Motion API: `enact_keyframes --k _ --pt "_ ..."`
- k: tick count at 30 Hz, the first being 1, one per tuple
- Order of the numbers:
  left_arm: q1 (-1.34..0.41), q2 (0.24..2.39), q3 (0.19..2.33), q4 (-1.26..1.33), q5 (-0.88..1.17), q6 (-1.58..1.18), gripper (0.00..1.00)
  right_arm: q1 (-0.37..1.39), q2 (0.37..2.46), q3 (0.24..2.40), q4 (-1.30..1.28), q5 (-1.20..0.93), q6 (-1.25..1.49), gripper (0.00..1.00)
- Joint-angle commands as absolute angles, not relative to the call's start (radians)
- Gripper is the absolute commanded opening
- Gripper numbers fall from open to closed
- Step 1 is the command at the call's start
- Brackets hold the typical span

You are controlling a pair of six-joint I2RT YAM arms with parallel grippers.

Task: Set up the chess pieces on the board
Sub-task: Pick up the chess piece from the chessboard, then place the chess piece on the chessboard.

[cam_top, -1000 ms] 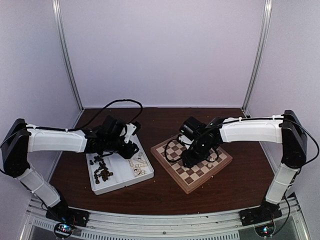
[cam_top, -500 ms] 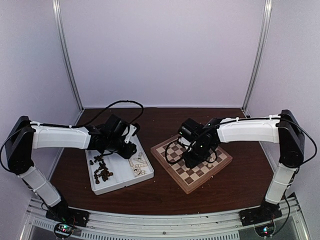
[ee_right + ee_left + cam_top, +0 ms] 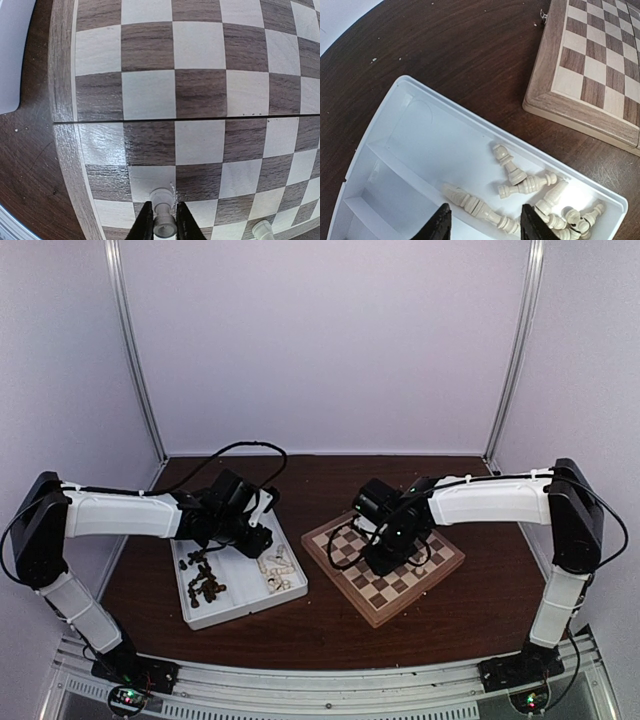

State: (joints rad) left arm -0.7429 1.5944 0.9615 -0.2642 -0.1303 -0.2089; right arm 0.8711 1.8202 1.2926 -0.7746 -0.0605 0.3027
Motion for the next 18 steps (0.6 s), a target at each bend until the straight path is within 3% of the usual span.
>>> enact_keyframes --k 1,10,18 --pt "-0.736 1.6 1.0 -0.271 -0.125 -0.205 0.47 0.879 1.784 1.33 -0.793 -0.041 0.298 0.15" --pt "-0.736 1.607 1.014 -0.274 -0.114 -0.201 0.47 0.848 1.693 1.344 -0.826 0.088 0.28 0.1" --pt "-0.736 1.605 1.026 -0.278 -0.11 -0.192 0.47 0.71 1.587 1.295 -0.857 0.202 0.254 0.09"
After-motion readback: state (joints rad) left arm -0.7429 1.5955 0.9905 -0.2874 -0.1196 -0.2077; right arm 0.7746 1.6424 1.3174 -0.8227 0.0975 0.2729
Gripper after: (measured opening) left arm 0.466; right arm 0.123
